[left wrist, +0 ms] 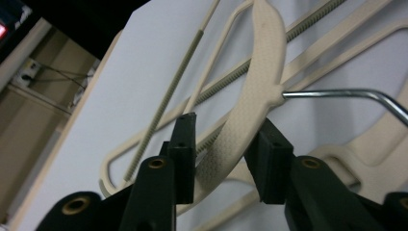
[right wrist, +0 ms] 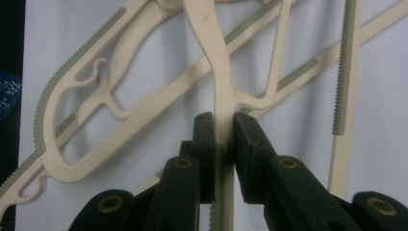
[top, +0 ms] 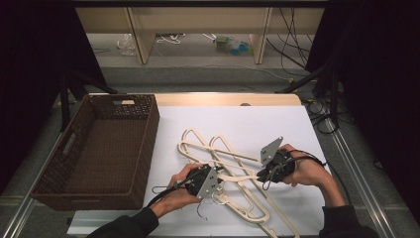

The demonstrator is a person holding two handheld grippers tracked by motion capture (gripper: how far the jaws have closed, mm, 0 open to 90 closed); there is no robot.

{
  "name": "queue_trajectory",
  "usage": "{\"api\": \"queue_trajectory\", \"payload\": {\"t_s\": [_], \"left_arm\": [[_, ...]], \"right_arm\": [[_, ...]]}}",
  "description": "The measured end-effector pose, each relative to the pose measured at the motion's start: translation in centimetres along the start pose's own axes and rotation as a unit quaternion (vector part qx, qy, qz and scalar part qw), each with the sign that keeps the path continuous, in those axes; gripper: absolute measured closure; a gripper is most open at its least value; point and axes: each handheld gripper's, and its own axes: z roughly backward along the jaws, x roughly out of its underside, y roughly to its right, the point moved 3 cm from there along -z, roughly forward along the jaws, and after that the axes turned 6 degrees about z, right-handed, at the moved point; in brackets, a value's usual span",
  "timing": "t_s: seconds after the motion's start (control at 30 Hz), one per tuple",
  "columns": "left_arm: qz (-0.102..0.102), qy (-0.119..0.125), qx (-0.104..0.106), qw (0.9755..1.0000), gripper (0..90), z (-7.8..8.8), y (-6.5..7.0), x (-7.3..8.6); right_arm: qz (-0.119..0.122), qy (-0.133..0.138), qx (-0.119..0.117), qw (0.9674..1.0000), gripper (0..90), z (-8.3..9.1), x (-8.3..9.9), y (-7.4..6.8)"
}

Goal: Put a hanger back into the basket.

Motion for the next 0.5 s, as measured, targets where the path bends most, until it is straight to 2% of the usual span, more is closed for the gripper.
{"api": "queue_trajectory", "payload": {"t_s": [0.17,0.2,0.23,0.3,0.33,0.43,0.47,0.5], "left_arm": [[-0.018,0.018,0.001,0.9997,73.3,0.0,-0.4,-0.7],[-0.040,0.010,0.002,0.9991,74.2,0.1,-0.9,-1.1],[-0.038,0.016,0.005,0.9991,74.9,0.0,-0.9,-1.3],[-0.058,0.017,0.004,0.9982,76.3,0.0,-1.3,-1.7],[-0.058,0.017,0.004,0.9982,77.0,0.0,-1.3,-1.7],[-0.075,0.016,0.014,0.9969,78.4,-0.2,-1.7,-2.2],[-0.084,0.014,0.018,0.9962,79.3,-0.3,-2.0,-2.5],[-0.088,0.016,0.019,0.9959,79.7,-0.3,-2.2,-2.7]], "right_arm": [[-0.009,0.003,-0.001,1.0000,80.6,0.2,0.4,0.1],[-0.010,0.003,-0.002,0.9999,80.7,0.3,0.5,0.1],[-0.011,0.005,-0.001,0.9999,80.8,0.4,0.6,0.2],[-0.018,0.007,0.002,0.9998,80.8,0.5,0.8,0.3],[-0.018,0.007,0.002,0.9998,80.8,0.5,0.8,0.3],[-0.029,0.007,0.013,0.9995,79.6,0.7,1.1,0.5],[-0.043,0.014,0.025,0.9987,72.1,1.0,1.2,0.6],[-0.050,0.018,0.031,0.9981,69.1,1.3,1.2,0.7]]}}
